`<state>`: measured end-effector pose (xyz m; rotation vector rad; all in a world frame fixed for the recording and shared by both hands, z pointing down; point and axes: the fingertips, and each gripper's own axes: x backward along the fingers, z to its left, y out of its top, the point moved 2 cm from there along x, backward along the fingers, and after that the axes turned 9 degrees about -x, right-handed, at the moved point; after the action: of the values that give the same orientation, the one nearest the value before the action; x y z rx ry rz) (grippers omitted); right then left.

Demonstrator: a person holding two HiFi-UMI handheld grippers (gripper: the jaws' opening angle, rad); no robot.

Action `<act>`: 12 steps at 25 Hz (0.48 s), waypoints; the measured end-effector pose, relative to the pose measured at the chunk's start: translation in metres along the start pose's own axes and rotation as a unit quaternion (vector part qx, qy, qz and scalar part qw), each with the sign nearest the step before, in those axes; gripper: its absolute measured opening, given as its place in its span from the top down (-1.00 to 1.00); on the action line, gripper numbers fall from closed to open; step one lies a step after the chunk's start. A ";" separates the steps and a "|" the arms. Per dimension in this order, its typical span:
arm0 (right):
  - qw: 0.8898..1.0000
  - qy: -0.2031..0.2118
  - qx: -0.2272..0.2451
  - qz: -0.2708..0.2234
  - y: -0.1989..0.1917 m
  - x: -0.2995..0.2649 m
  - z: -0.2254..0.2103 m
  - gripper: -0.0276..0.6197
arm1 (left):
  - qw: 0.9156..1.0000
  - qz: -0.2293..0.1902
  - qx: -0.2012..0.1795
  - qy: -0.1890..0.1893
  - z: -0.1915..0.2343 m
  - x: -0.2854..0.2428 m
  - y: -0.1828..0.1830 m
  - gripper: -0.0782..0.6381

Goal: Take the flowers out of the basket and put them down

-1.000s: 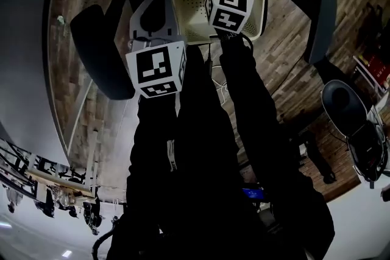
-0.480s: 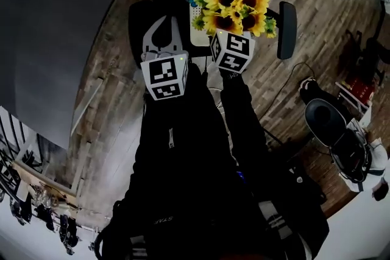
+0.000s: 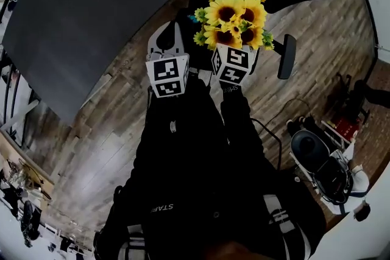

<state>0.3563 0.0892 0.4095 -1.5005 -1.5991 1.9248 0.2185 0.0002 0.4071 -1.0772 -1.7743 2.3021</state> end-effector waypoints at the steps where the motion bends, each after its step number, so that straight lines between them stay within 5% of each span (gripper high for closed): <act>1: 1.000 0.009 0.004 0.000 0.005 0.003 0.012 -0.71 | 1.000 -0.004 0.002 0.009 0.009 0.008 0.005 0.79; 9: 0.995 0.089 0.045 0.007 -0.007 -0.026 0.168 -0.71 | 0.994 -0.020 0.050 0.095 0.148 0.059 -0.020 0.79; 12: 0.991 0.117 0.055 0.008 -0.004 -0.016 0.188 -0.71 | 0.990 -0.021 0.062 0.127 0.159 0.084 -0.019 0.79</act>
<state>0.2129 -0.0334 0.3993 -1.6287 -1.3616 1.7380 0.0619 -0.0899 0.3989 -1.2339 -1.5240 2.1073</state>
